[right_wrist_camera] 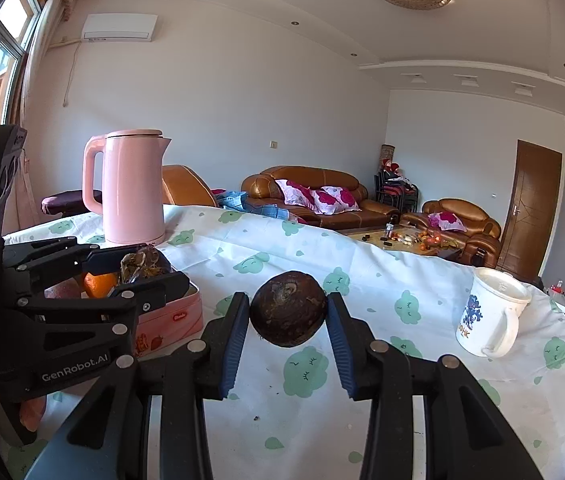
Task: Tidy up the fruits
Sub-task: 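Carry both round fruits in both tools over the tin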
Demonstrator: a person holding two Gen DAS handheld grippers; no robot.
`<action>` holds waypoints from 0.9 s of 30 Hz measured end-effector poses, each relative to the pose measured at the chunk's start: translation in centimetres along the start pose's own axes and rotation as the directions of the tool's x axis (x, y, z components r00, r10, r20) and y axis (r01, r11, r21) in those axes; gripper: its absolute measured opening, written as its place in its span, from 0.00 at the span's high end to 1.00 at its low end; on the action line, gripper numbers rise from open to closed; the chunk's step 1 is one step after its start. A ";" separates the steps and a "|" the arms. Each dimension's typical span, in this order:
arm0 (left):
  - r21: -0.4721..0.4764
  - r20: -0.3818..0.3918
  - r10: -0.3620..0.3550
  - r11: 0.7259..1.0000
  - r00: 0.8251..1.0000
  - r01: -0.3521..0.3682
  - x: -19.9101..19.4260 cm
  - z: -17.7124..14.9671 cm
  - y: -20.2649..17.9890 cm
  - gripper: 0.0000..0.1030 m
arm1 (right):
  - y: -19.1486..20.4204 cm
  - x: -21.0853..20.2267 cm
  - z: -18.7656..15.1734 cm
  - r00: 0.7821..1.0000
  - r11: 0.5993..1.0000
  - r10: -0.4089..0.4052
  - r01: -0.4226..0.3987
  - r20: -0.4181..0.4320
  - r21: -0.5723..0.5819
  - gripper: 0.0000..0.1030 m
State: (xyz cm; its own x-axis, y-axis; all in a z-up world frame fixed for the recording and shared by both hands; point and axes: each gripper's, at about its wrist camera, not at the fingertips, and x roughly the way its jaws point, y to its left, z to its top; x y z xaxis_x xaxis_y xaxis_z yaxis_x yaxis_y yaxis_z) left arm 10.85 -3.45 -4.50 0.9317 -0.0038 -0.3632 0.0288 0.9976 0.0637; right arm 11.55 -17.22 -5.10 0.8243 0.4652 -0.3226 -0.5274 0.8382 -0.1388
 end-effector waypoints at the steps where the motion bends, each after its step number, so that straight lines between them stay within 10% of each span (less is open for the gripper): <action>1: -0.001 -0.001 0.000 1.000 1.000 0.000 -0.1 0.0 0.2 0.55 | 0.2 0.0 0.1 1.000 1.000 0.003 -0.003 0.000 -0.001 0.60; 27: -0.063 -0.009 0.034 0.997 0.999 -0.035 -2.5 -0.7 4.4 0.55 | 4.7 0.4 1.2 0.995 0.994 0.099 -0.099 0.000 -0.036 0.60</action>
State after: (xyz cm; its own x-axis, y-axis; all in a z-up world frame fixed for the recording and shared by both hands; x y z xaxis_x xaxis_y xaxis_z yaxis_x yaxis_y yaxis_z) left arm 8.41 1.01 -4.01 0.9287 0.0308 -0.3696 -0.0261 0.9995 0.0178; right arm 9.68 -12.78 -4.73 0.7682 0.5456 -0.3350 -0.6132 0.7774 -0.1399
